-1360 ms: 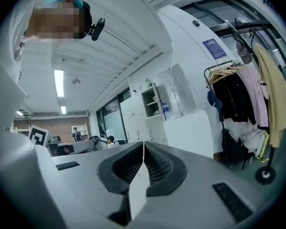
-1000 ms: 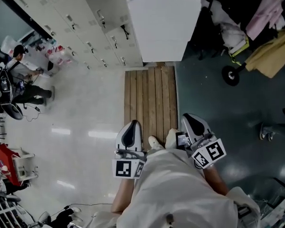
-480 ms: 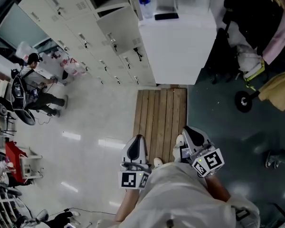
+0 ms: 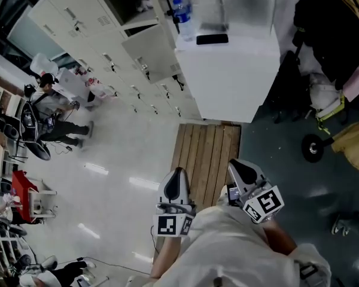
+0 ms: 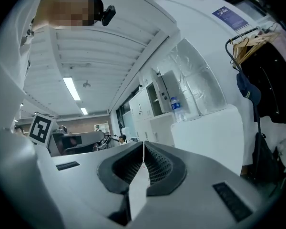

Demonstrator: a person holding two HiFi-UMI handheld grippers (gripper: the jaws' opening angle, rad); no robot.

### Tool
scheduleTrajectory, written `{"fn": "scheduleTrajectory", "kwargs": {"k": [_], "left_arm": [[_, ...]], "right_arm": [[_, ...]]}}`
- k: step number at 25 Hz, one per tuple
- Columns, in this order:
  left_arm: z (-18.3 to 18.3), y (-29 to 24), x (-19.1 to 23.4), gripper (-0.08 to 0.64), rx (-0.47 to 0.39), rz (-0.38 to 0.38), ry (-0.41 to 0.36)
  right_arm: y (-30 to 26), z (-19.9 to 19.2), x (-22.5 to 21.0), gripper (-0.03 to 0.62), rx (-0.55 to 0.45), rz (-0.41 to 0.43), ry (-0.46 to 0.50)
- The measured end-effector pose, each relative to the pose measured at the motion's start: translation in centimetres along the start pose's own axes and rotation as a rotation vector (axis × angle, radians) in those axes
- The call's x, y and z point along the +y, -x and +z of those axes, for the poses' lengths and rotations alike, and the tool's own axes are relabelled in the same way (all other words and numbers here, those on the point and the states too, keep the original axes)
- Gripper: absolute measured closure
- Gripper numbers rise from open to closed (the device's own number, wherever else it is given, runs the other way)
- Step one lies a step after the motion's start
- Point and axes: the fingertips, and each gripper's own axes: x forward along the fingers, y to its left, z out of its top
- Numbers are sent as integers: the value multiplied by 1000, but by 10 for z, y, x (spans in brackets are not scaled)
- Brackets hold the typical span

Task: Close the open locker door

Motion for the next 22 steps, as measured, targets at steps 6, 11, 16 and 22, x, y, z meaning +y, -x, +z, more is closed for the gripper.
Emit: {"fn": "scheduleTrajectory", "kwargs": {"k": [6, 11, 16, 22], "left_arm": [[-1, -39, 2, 540, 14, 60, -6], [-11, -71, 6, 539, 32, 46, -4], [-17, -118, 20, 538, 35, 16, 11], [4, -188, 43, 538, 1, 6, -7]], "right_arm": [[-13, 8, -30, 563, 12, 4, 5], [-24, 7, -54, 563, 21, -32, 1], [-43, 10, -83, 563, 25, -105, 8], [-84, 28, -120, 563, 42, -142, 23]]}}
